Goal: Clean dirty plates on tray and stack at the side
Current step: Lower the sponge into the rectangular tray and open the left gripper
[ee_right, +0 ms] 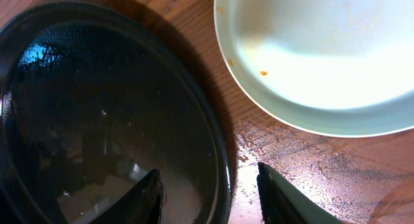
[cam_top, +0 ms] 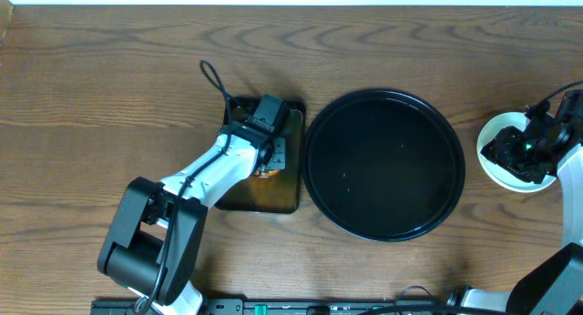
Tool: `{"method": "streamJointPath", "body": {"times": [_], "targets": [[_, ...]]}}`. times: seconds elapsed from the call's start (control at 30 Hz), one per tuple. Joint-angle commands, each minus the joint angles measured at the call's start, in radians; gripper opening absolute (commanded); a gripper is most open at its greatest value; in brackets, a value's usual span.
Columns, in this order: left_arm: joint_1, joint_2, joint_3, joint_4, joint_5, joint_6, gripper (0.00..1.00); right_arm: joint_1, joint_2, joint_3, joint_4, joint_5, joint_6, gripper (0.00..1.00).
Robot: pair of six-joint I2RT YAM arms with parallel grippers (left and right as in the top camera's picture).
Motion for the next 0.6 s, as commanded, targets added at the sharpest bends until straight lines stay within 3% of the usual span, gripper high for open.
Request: {"method": "streamJointPath", "body": {"times": [0.0, 0.07, 0.17, 0.33, 0.5, 0.53, 0.57], "targets": [[0.01, -0.002, -0.006, 0.008, 0.021, -0.008, 0.07, 0.019, 0.003, 0.017, -0.002, -0.045, -0.055, 0.44], [0.009, -0.021, -0.005, 0.018, 0.054, 0.069, 0.1, 0.032, 0.003, 0.017, -0.001, -0.075, -0.086, 0.43], [0.016, -0.073, -0.005, 0.021, 0.001, 0.079, 0.44, 0.073, 0.003, 0.017, 0.003, -0.077, -0.106, 0.45], [0.039, -0.195, -0.005, 0.029, 0.002, 0.082, 0.6, 0.165, 0.003, 0.018, 0.039, -0.044, -0.111, 0.5], [0.07, -0.294, -0.005, 0.02, 0.002, 0.082, 0.6, 0.274, 0.003, 0.024, 0.081, -0.013, -0.121, 0.59], [0.076, -0.305, -0.005, 0.013, 0.002, 0.082, 0.64, 0.291, 0.003, 0.027, 0.08, 0.001, -0.122, 0.64], [0.081, -0.317, -0.005, 0.0, 0.002, 0.082, 0.7, 0.311, 0.003, 0.031, 0.077, 0.024, -0.122, 0.86]]}}
